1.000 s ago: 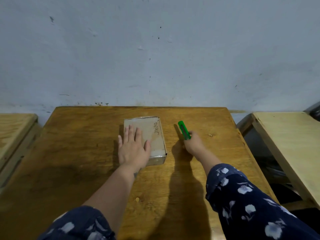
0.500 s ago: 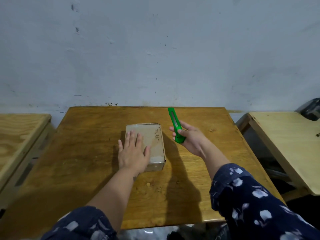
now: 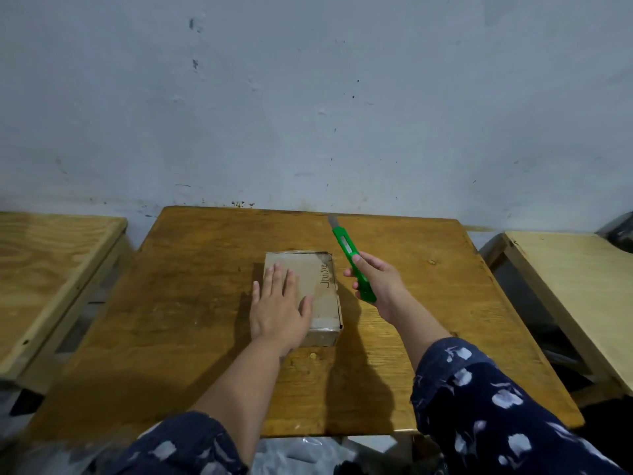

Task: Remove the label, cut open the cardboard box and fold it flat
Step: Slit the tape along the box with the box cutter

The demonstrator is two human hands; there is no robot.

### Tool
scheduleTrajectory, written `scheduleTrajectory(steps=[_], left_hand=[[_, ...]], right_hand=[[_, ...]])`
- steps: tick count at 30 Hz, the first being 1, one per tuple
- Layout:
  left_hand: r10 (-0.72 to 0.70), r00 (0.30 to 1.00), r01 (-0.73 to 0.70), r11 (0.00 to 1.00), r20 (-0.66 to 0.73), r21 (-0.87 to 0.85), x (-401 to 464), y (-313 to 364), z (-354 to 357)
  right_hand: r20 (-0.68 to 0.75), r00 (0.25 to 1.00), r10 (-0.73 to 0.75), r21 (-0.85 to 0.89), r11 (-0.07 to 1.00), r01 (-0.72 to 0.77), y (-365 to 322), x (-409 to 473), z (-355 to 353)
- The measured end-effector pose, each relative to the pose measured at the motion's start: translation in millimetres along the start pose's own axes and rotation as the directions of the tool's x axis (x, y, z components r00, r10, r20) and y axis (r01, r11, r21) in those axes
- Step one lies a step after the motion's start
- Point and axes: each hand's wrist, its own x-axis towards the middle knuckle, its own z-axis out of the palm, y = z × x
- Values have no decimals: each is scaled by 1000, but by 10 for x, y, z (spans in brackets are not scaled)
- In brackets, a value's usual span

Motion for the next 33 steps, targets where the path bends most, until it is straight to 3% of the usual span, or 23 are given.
scheduleTrajectory(steps=[5,7,9,11,15,18,20,33], left_hand=[[-9,1000,9,1000,-13,-1,17,-9,28],[-14,1000,14,1000,-14,-5,15,-3,32],[-15,999,14,1000,-28,-7,12,1,39],[-14,999,13,1000,-37,-8,11,7,46],[-9,1000,9,1000,-22,-17,6,22,35],[0,1000,0,1000,-8,-6,2,11,30],[-1,1000,1,1000,0,-1,-2,2,32],[-11,1000,11,999,-5,31,-4,12,11]], right_hand=[[-93,996,-12,-277,961,-14,60,36,109],[-183,980,-83,-402,916,2,96,105,137],[-164,966,-201,-539,838,83,86,201,172],[-76,959,-272,-667,729,154,-2,256,251],[111,900,-422,-904,334,268,-156,377,404],[216,866,-451,-948,113,296,-167,430,455],[249,830,-499,-952,32,305,-157,450,494],[379,719,-582,-921,-161,355,-159,432,767]])
